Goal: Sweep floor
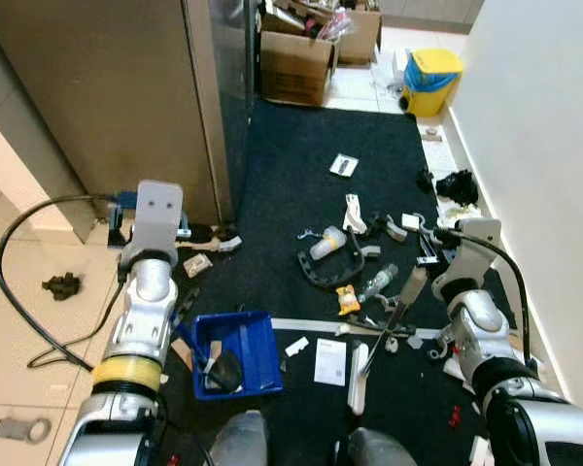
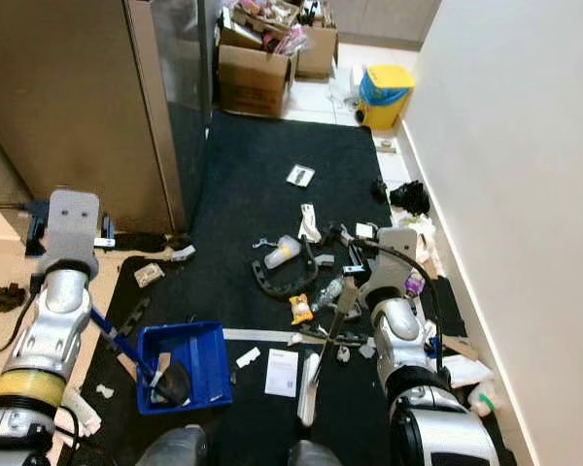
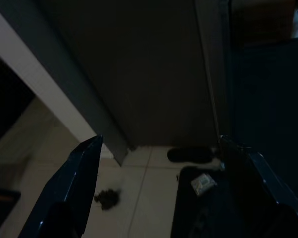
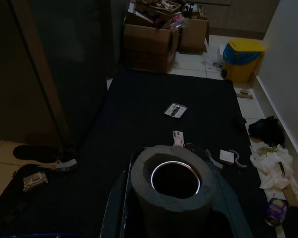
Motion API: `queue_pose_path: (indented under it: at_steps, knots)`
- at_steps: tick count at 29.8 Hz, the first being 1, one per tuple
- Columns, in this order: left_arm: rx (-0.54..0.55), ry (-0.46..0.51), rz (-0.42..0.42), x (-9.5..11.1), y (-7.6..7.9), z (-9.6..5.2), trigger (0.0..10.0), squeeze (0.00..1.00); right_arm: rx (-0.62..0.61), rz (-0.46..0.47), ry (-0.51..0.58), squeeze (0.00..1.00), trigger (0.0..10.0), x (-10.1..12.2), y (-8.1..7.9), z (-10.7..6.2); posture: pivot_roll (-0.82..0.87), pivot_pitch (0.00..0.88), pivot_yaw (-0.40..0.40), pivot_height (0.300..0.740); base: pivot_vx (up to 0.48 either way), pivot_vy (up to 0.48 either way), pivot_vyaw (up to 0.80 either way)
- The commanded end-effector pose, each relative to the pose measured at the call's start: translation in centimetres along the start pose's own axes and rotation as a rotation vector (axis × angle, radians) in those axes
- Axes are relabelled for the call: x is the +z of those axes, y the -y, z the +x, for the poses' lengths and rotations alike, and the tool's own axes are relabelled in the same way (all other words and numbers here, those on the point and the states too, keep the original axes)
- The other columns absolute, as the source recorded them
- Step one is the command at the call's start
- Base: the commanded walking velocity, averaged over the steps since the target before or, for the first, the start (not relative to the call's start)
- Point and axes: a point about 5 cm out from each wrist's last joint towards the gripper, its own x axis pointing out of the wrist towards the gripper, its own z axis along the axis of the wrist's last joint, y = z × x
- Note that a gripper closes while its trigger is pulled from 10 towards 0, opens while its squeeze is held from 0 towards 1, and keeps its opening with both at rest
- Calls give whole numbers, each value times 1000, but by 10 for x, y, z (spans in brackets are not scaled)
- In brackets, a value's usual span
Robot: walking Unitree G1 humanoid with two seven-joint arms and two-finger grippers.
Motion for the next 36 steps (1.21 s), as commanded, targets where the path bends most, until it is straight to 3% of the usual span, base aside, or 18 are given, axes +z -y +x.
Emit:
queue_pose_path:
  at_steps: [1,11,19,25,36]
  knots:
    - [-5,-16,-15,-1,5,-4,10000,0,-23,7,-121,0,10000,-23,6,-13,179,19,-80,740,0,0,0]
    - [-40,-52,-52,-8,12,-11,10000,0,-22,6,-120,0,10000,-23,6,-13,174,18,-79,740,0,0,0]
    - [-8,16,-24,9,8,-11,10000,0,-27,3,-120,0,10000,-22,8,-12,176,17,-77,740,0,0,0]
    - [-41,-103,-85,-16,13,-19,10000,0,-22,5,-120,0,10000,-22,6,-12,177,13,-77,740,0,0,0]
    - [-42,-150,-78,-31,14,-27,10000,0,-20,1,-126,0,10000,-23,6,-12,176,10,-82,740,0,0,0]
